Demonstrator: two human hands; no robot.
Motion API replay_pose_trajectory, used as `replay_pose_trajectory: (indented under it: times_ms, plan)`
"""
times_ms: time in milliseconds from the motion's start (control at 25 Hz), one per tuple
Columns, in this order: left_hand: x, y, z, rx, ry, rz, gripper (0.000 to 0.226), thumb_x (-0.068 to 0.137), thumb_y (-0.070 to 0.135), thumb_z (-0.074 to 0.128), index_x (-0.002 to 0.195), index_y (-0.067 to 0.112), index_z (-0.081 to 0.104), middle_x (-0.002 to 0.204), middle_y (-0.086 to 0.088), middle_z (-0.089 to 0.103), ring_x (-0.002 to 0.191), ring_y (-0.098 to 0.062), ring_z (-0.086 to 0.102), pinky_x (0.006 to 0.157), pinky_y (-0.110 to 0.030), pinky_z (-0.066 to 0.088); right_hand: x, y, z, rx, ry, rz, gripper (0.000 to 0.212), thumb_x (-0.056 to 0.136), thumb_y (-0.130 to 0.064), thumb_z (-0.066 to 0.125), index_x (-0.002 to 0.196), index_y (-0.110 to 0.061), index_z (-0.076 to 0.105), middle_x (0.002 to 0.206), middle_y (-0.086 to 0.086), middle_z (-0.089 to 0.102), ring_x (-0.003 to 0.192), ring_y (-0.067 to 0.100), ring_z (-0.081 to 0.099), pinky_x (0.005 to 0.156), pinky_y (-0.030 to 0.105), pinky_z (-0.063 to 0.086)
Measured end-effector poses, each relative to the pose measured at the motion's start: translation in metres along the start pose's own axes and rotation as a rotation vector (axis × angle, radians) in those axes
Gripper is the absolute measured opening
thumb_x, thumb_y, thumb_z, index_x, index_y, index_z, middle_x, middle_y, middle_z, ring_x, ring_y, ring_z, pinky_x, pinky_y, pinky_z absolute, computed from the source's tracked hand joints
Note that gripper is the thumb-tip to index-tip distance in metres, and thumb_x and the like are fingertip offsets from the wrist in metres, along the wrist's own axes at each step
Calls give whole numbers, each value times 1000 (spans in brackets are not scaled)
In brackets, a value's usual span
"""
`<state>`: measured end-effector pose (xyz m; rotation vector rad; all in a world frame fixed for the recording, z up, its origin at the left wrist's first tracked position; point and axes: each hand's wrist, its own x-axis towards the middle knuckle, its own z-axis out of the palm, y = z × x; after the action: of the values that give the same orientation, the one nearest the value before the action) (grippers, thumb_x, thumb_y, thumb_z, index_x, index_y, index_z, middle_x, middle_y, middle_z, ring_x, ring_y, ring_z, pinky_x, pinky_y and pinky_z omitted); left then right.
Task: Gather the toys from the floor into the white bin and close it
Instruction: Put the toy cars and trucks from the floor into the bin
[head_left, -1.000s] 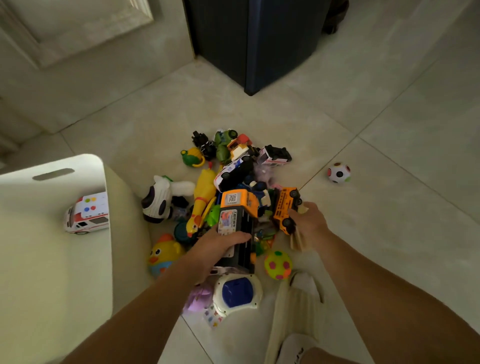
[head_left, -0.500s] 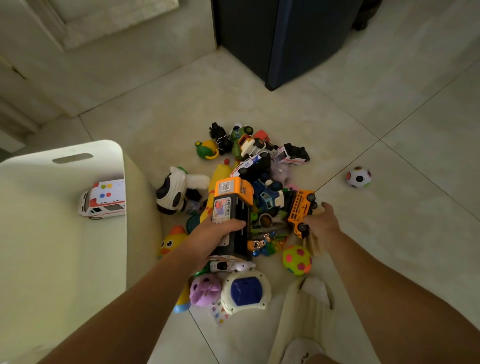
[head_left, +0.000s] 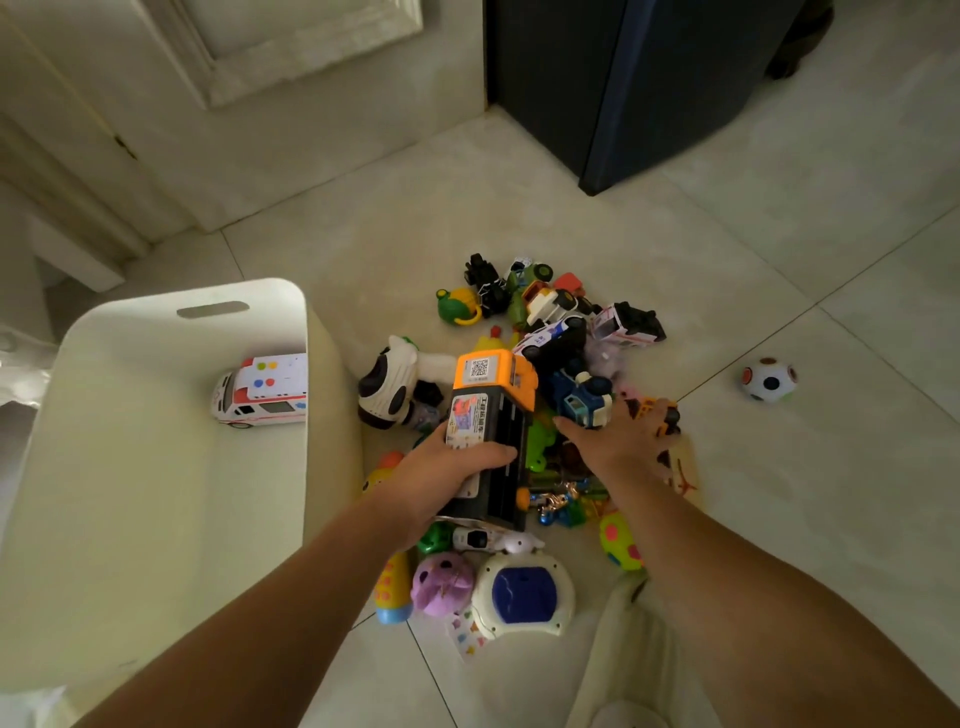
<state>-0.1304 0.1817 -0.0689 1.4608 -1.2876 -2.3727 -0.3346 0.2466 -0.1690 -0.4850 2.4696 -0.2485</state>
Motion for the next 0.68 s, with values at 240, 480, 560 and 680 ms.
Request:
replay_pose_trajectory:
  times_ms: [240, 480, 560, 680]
  plan:
    - [-9, -2, -6, -14, 4, 14, 63, 57, 31, 81, 116, 22, 60, 109, -13, 73, 103, -34, 69, 96, -54, 51, 0, 16, -4, 57, 60, -53, 69, 74, -61, 67, 129, -21, 53, 159, 15, 8, 143, 45, 11, 108, 50, 29]
    - [-27, 13, -6, -52, -19, 67, 59, 62, 25, 78, 117, 21, 58, 110, -14, 72, 103, -34, 69, 96, -51, 52, -11, 44, -2, 183, 15, 41, 86, 61, -78, 65, 132, -30, 54, 162, 17, 5, 147, 40, 7, 117, 42, 13]
    - [-34, 18, -7, -71, -19, 86, 57, 66, 22, 79, 119, 17, 57, 109, -15, 72, 99, -34, 70, 88, -46, 56, -17, 53, 4, 244, 17, 65, 81, 58, -80, 64, 124, -34, 57, 155, 15, 29, 142, 34, 23, 114, 40, 20]
    - [-46, 24, -10, -88, 0, 131, 37, 81, 15, 71, 116, 16, 58, 102, -12, 73, 83, -23, 73, 66, -30, 59, -20, 58, 6, 351, 6, 76, 53, 73, -57, 71, 115, -27, 58, 121, 7, 57, 111, 29, 51, 86, 37, 48]
